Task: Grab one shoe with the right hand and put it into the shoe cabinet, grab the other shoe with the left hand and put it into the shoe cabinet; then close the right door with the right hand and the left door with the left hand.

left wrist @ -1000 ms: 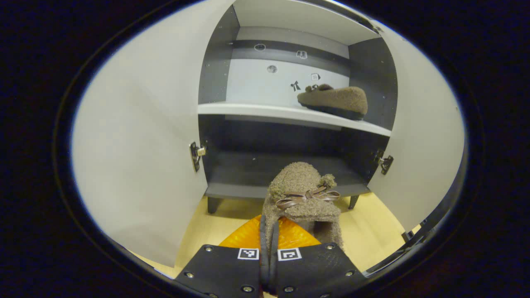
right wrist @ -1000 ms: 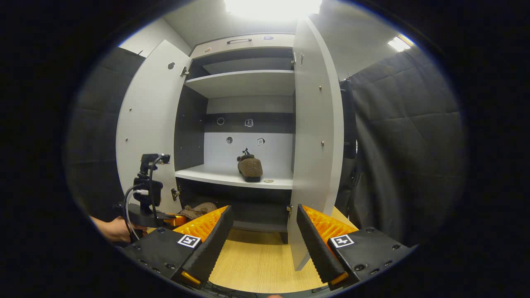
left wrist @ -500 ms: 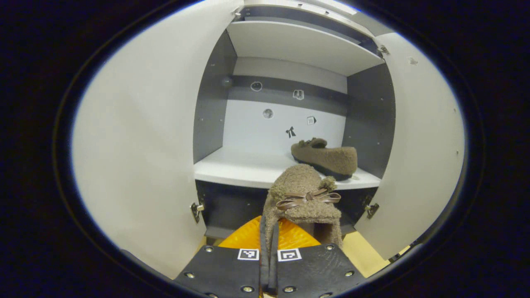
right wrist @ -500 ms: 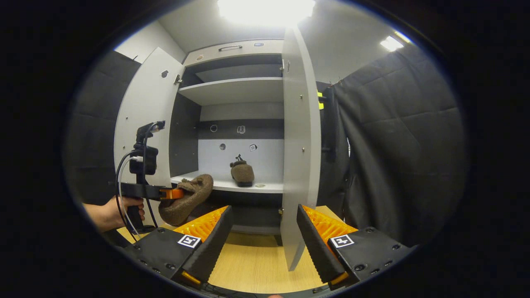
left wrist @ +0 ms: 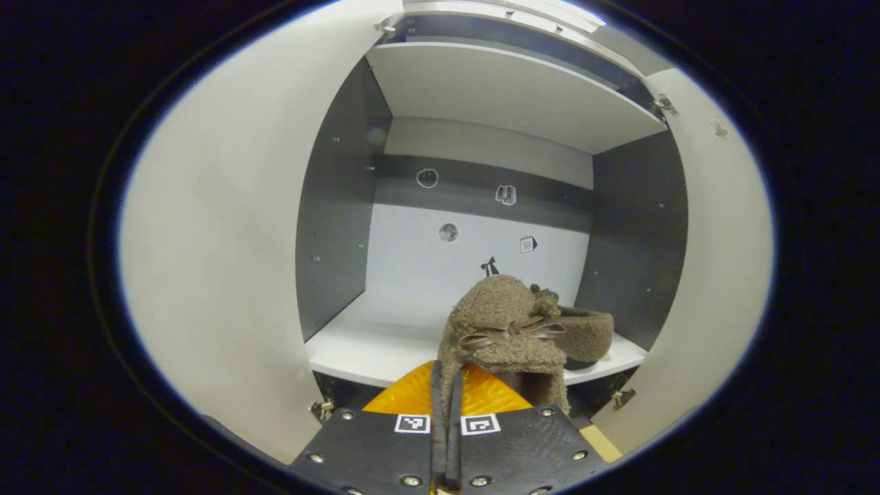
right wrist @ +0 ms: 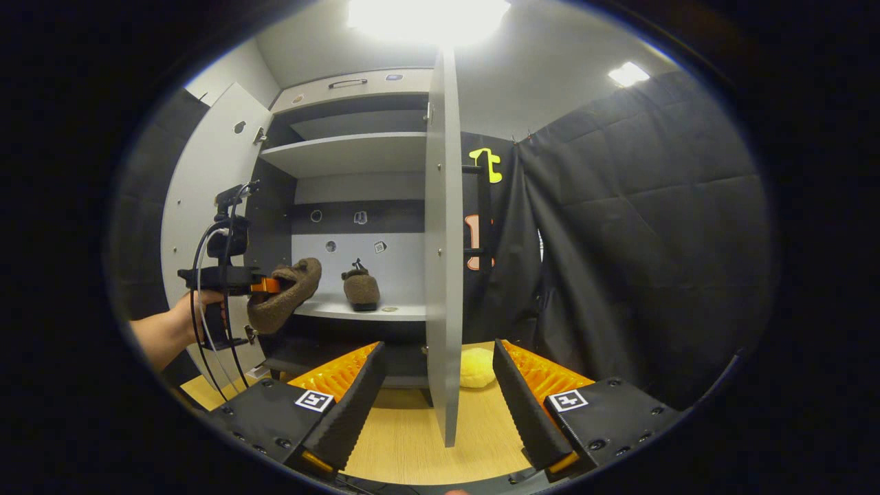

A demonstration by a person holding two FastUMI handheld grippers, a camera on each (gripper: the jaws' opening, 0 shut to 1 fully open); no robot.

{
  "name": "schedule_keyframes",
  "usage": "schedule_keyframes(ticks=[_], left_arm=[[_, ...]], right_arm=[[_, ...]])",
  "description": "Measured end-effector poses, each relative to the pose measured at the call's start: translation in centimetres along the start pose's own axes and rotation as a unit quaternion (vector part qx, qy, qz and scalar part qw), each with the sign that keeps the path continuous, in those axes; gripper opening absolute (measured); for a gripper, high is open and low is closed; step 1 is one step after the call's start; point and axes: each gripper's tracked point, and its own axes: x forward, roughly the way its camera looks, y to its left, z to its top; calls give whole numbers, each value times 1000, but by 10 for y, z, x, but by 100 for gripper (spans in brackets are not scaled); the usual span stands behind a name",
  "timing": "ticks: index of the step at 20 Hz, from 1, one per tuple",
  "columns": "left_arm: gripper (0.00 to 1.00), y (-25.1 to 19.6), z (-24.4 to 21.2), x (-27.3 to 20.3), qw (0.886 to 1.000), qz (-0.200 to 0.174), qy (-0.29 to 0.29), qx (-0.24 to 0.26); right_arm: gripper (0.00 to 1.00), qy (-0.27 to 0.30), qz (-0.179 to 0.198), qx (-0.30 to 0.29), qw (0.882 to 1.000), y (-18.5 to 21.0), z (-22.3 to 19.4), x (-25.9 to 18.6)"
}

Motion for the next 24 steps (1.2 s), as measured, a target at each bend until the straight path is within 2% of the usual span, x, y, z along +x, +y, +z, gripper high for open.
schedule_keyframes(ticks=[8, 13, 14, 15, 16, 18, 19, 20, 24], left_arm=[[1, 1, 2, -1, 1000, 14, -10, -6], [1, 2, -2, -1, 1000, 21, 5, -2], [7, 2, -6, 3, 1000, 22, 12, 3], [7, -1, -11, 11, 999, 23, 22, 7], [1, -2, -19, 21, 999, 28, 32, 14], [1, 1, -26, 29, 999, 33, 40, 16], [4, -1, -25, 28, 999, 23, 40, 10], [12, 1, -25, 30, 999, 21, 39, 5], [64, 8, -21, 18, 999, 29, 38, 23]], right_arm=[[98, 3, -33, -1, 999, -3, -5, 1], [98, 10, -53, 8, 999, -2, -8, 4], [96, 9, -54, 7, 998, -1, -8, 6], [98, 8, -55, 5, 998, 1, -7, 7], [98, 7, -55, 2, 998, 3, -6, 9], [98, 8, -51, -2, 999, 8, -5, 11], [98, 8, -49, -3, 999, 11, -5, 11], [98, 8, -46, -4, 999, 14, -4, 13], [96, 1, -39, -7, 999, 21, -1, 18]])
